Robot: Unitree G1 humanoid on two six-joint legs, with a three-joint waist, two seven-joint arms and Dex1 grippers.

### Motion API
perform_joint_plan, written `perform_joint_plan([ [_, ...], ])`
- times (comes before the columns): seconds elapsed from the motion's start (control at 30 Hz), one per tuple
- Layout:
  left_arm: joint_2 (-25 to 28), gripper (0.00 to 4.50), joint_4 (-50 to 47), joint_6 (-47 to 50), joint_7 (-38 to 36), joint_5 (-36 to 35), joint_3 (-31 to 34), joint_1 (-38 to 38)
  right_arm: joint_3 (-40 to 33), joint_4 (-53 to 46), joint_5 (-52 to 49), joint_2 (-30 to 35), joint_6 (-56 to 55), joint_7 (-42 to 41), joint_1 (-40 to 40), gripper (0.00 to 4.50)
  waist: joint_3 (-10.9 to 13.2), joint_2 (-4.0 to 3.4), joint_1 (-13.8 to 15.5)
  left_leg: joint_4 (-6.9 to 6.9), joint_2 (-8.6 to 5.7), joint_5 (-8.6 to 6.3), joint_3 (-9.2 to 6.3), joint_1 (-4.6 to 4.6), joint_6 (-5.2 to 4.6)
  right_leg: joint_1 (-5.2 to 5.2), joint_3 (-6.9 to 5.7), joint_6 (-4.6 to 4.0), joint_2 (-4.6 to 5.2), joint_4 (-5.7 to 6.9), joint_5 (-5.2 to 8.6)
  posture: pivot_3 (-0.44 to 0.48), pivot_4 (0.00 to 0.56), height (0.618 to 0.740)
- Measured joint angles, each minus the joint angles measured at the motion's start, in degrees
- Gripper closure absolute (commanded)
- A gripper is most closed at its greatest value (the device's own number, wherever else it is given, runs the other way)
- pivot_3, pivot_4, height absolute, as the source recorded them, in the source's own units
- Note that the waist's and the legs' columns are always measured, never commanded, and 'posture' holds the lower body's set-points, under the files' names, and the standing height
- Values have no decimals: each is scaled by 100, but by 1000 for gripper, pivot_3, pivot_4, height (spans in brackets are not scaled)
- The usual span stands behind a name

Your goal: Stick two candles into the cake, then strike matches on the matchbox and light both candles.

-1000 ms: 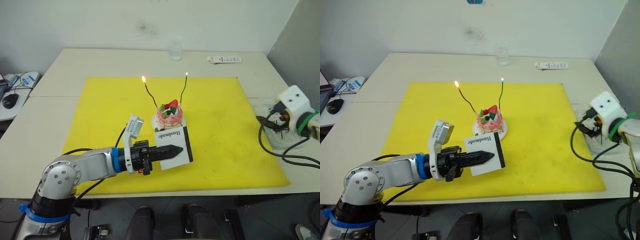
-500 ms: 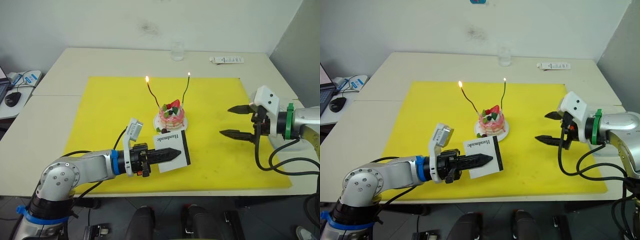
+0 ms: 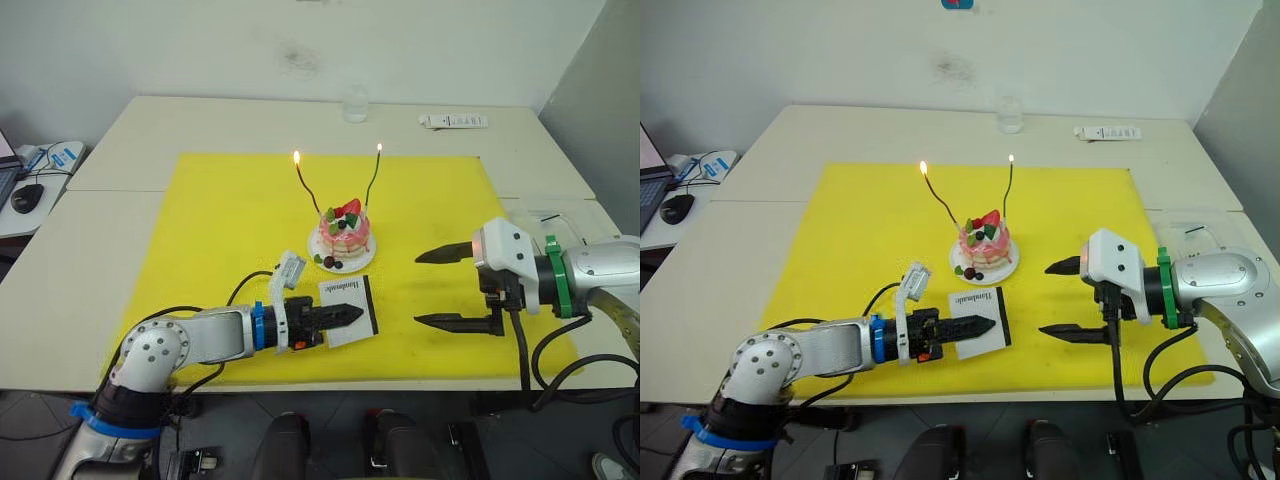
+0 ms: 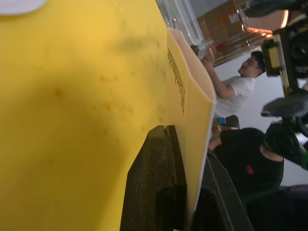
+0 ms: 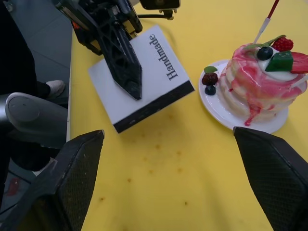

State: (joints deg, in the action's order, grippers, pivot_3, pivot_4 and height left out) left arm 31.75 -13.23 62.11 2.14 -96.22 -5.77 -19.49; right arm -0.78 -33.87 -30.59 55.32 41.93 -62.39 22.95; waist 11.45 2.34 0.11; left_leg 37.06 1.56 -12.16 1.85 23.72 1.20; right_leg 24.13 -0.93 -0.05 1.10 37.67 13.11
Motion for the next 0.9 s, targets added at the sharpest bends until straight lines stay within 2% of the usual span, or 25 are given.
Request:
perform_joint_plan([
  [0.27, -285, 4500, 502, 52, 925, -374, -71, -211, 19, -37, 26, 51, -116, 20, -190, 15, 0, 0, 2, -2, 3, 0, -1, -1, 0, 1, 0, -1, -2, 1, 0, 0, 150, 740],
  [0.53, -283, 4500, 939, 129, 1844, -1287, -314, -326, 221, 72, 121, 38, -261, 65, -143, 15, 0, 0, 2, 2, 1, 1, 0, -6, 1, -2, 3, 0, -1, 8, -1, 0, 150, 740],
  [0.77, -262, 4500, 991, 316, 1722, -985, -370, -419, 334, 143, 127, -135, -246, 253, 11, 15, -1, 0, 2, 1, 0, 1, -1, -7, 1, -2, 2, -1, -3, 8, -1, 0, 150, 740],
  [0.9, -264, 3440, 1061, 390, 1622, -821, -369, -438, 339, 145, 125, -136, -224, 272, 12, 0, -2, 0, 2, 1, 0, 1, 0, -8, 1, -3, 3, -1, -2, 8, -1, 0, 150, 740],
])
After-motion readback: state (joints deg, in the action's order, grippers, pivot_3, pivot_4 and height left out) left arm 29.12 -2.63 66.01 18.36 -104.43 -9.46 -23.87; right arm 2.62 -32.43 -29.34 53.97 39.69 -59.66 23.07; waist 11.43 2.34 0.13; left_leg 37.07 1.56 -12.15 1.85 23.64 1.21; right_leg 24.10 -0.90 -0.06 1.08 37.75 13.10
